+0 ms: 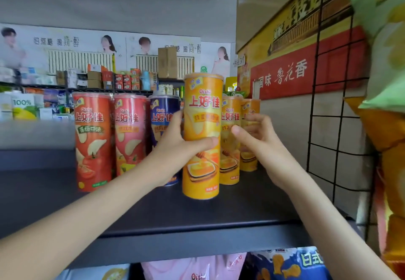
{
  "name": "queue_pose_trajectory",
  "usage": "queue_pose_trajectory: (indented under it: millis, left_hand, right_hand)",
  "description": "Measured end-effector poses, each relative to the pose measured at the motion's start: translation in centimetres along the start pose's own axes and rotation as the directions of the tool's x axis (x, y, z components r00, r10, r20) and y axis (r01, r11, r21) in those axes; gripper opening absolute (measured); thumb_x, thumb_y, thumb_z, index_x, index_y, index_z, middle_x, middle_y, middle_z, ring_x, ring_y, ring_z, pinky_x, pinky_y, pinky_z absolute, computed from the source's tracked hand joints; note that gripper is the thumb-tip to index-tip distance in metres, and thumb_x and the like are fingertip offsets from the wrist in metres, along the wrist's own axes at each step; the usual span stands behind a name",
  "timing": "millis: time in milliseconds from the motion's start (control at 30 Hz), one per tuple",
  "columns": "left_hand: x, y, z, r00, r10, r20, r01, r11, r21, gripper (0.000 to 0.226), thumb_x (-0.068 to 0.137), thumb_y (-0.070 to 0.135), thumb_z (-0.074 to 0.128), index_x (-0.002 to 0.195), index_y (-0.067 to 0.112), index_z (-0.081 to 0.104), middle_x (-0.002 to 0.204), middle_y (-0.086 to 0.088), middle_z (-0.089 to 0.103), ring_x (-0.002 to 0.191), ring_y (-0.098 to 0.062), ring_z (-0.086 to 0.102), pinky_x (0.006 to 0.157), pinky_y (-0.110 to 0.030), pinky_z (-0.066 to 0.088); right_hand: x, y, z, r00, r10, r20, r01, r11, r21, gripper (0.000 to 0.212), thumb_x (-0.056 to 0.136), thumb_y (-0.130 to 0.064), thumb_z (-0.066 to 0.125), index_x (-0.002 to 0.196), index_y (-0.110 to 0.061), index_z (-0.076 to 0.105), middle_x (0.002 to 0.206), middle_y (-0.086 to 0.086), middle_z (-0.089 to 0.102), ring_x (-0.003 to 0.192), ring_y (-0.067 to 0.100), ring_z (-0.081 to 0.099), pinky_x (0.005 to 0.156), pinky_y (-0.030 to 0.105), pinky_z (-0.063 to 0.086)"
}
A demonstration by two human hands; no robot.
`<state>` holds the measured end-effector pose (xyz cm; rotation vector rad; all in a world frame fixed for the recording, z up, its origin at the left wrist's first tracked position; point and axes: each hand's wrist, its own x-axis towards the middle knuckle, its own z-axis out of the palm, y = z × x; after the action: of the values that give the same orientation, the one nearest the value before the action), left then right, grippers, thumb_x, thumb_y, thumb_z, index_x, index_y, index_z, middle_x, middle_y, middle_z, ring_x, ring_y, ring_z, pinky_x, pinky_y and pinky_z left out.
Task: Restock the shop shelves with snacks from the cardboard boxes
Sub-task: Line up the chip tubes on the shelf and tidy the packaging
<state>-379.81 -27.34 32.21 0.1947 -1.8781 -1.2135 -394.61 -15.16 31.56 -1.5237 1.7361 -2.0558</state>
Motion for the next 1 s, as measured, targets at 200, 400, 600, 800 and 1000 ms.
queue_pose_trajectory:
  millis: [200,400,600,800,1000]
  left_hand:
    - [0.1,0.3,4.0,0.991,-0.004,0.131,0.006,1.0,-0.012,0.08,0.073,0.021,0.081,0.137,0.032,0.035,0.116,0.012,0.06,0.102,-0.004,0.062,0.085,-0.029,0.054]
    - [0.7,0.0,5.4,0.982,0.006,0.187,-0.04,0.983,0.177,0.114,0.061,0.056,0.082,0.146,0.04,0.007,0.135,0.01,0.043,0.122,-0.012,0.05,0.099,-0.035,0.047]
    - [1.4,-0.7,4.2,0.901,0.419,0.115,-0.409,0.729,0.549,0.071,0.09,0.034,0.062,0.148,0.027,0.021,0.145,-0.003,0.031,0.129,-0.016,0.039,0.108,-0.034,0.035]
    - [2.8,-3.8,4.3,0.808,0.444,0.386,-0.426,-0.01,0.905,0.112,0.063,0.052,0.082,0.152,0.022,0.021,0.157,-0.017,0.022,0.144,-0.037,0.018,0.114,-0.058,0.004]
    - [3.4,-4.4,4.6,0.853,0.343,0.392,-0.35,-0.179,0.919,0.124,0.067,0.066,0.071,0.152,0.023,-0.008,0.16,-0.013,-0.008,0.145,-0.033,-0.014,0.107,-0.052,-0.026]
  right_hand:
    - [-1.5,0.1,-1.3,0.95,0.088,0.3,-0.066,0.994,-0.084,0.086,0.059,-0.042,0.084,0.132,-0.029,0.041,0.121,-0.008,0.063,0.107,0.004,0.064,0.087,0.029,0.054]
    - [-1.9,1.1,-3.7,0.973,0.14,0.181,-0.114,0.983,-0.146,0.068,0.065,-0.024,0.088,0.123,-0.024,0.053,0.111,-0.007,0.07,0.102,0.008,0.066,0.093,0.035,0.053]
    - [-0.9,3.0,-4.7,0.969,0.195,-0.152,-0.216,0.967,-0.136,0.047,0.077,-0.019,0.08,0.112,-0.027,0.05,0.102,-0.01,0.063,0.088,0.003,0.06,0.073,0.025,0.05]
    - [2.0,4.4,-5.0,0.948,0.285,-0.142,-0.308,0.934,-0.182,0.057,0.079,-0.016,0.078,0.126,-0.02,0.046,0.114,-0.002,0.06,0.098,0.016,0.059,0.082,0.034,0.049]
    - [3.6,5.7,-4.8,0.939,0.339,-0.058,-0.341,0.898,-0.278,0.075,0.071,-0.017,0.084,0.133,-0.019,0.041,0.124,0.0,0.058,0.114,0.02,0.056,0.094,0.04,0.046]
